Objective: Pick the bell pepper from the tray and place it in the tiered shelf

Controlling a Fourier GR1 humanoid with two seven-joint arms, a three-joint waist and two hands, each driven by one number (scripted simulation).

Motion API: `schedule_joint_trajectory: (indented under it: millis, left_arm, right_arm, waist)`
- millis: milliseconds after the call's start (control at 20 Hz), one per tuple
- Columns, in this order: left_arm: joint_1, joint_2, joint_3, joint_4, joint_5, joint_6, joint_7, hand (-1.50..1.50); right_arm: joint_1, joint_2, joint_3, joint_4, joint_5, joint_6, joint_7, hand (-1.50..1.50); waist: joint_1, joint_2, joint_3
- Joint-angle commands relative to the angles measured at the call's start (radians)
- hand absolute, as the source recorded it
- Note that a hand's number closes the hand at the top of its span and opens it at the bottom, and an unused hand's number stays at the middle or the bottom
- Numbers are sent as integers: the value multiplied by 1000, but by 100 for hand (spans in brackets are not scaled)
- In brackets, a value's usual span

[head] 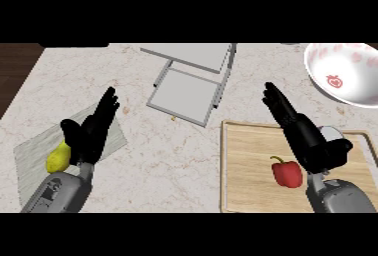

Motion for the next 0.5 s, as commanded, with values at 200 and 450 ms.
schedule_joint_trajectory:
  millis: [200, 450]
  left_arm:
    - [144, 60, 69, 46, 57, 17, 117, 0]
    - [184, 67, 80, 67, 109, -44, 157, 0]
  right_arm:
    - [99, -236, -297, -173, 96, -79, -190, 150]
    - [310, -307, -476, -7, 132, -153, -114, 150]
  waist:
    - [-64, -10, -20]
    - [-54, 3, -19]
